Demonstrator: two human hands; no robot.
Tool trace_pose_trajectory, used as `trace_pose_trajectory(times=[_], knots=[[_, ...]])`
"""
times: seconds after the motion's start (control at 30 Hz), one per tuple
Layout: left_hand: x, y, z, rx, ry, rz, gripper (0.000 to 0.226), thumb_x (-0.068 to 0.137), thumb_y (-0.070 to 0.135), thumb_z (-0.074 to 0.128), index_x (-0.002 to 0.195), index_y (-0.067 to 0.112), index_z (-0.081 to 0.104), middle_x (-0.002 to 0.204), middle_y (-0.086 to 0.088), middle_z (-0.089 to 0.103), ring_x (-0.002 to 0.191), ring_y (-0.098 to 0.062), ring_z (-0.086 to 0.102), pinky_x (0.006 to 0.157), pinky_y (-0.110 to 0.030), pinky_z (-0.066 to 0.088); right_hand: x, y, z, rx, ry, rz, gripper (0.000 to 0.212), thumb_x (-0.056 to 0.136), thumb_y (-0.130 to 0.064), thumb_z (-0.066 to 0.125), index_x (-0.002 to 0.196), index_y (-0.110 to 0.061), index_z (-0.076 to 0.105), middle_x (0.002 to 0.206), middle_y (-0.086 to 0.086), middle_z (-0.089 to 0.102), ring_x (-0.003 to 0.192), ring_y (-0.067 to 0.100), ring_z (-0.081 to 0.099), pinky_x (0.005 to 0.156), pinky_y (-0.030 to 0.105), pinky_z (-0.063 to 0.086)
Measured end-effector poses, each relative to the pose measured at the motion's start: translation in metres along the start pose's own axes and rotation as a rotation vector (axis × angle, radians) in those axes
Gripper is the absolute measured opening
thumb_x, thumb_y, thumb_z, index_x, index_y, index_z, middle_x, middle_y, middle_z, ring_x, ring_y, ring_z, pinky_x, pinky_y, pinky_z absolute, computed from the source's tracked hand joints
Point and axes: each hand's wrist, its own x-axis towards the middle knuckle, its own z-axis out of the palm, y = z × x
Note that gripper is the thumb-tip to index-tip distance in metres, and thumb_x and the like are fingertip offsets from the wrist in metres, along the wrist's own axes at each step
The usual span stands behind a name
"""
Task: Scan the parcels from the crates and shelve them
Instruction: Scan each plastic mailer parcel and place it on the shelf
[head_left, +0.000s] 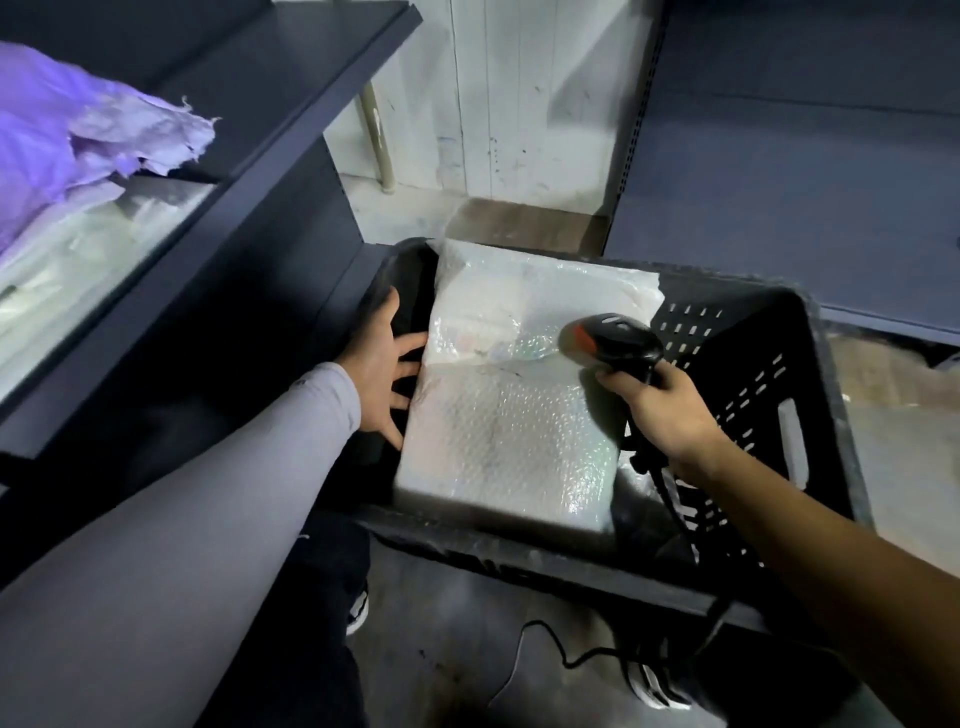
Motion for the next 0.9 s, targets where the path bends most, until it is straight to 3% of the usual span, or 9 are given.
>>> trace_pose_trajectory(times=[0.1,0.23,0.37,0.5,0.63,0.73,0.83,0.9], knots=[[-0.025,0.004,-0.007,-0.057,0.018,0.065,0.086,0.086,0.092,0.026,0.145,0.038,0.056,0.151,-0.002,0.051,0.135,-0.045,0.045,0.1,-0.088,0.026,-0.013,-0.017,-0.003,0.038,0.04,-0.121,0.026,0.095,-0.023,0.075,0.119,-0.028,0.068,0.101,-0.007,0.076,0.09,0.007,0.072,0.081,0.029,0.056],[-0.056,0.007,-0.014,-0.145,0.02,0.139,0.089,0.085,0.092,0.031,0.145,0.033,0.057,0.147,-0.004,0.054,0.132,-0.045,0.049,0.1,-0.087,0.028,-0.026,-0.05,-0.008,0.188,0.075,-0.204,0.032,0.093,-0.026,0.075,0.122,-0.029,0.065,0.105,0.003,0.076,0.093,0.026,0.073,0.075,0.044,0.061],[-0.082,0.008,-0.02,-0.233,-0.006,0.202,0.093,0.082,0.092,0.033,0.137,0.024,0.065,0.139,-0.005,0.061,0.125,-0.042,0.053,0.1,-0.086,0.028,-0.037,-0.08,-0.013,0.392,0.145,-0.163,0.03,0.091,-0.026,0.076,0.118,-0.022,0.067,0.089,0.006,0.07,0.08,0.029,0.067,0.069,0.044,0.056],[-0.105,0.008,-0.022,-0.29,-0.005,0.261,0.093,0.083,0.091,0.032,0.126,0.018,0.071,0.132,-0.005,0.065,0.121,-0.037,0.056,0.101,-0.082,0.03,-0.049,-0.097,-0.018,0.478,0.106,-0.052,0.033,0.092,-0.028,0.076,0.121,-0.017,0.066,0.1,0.01,0.078,0.083,0.037,0.075,0.073,0.057,0.062],[-0.124,0.005,-0.024,-0.362,-0.005,0.322,0.09,0.086,0.088,0.034,0.128,0.018,0.07,0.138,-0.007,0.061,0.126,-0.034,0.053,0.103,-0.08,0.03,-0.058,-0.102,-0.023,0.481,-0.029,0.027,0.015,0.09,-0.029,0.074,0.089,-0.02,0.062,0.079,0.005,0.067,0.059,0.027,0.063,0.059,0.044,0.055],[-0.136,0.005,-0.027,-0.394,-0.031,0.35,0.09,0.085,0.088,0.037,0.136,0.02,0.067,0.149,-0.005,0.054,0.138,-0.03,0.046,0.106,-0.082,0.026,-0.063,-0.107,-0.023,0.476,-0.048,0.053,0.021,0.087,-0.025,0.073,0.074,-0.02,0.057,0.072,0.004,0.061,0.056,0.026,0.058,0.057,0.042,0.054],[-0.144,0.002,-0.032,-0.395,-0.078,0.357,0.091,0.086,0.086,0.038,0.144,0.02,0.061,0.15,-0.003,0.054,0.139,-0.027,0.046,0.103,-0.084,0.024,-0.068,-0.111,-0.022,0.481,-0.058,0.045,0.018,0.08,-0.022,0.075,0.089,-0.016,0.06,0.073,0.007,0.062,0.059,0.028,0.061,0.055,0.042,0.053],[-0.15,-0.001,-0.034,-0.405,-0.102,0.355,0.086,0.089,0.082,0.039,0.142,0.019,0.061,0.147,-0.002,0.057,0.135,-0.026,0.05,0.103,-0.085,0.024,-0.071,-0.112,-0.021,0.452,-0.051,0.021,0.036,0.08,-0.022,0.078,0.111,-0.009,0.066,0.082,0.012,0.067,0.063,0.031,0.065,0.055,0.044,0.054]])
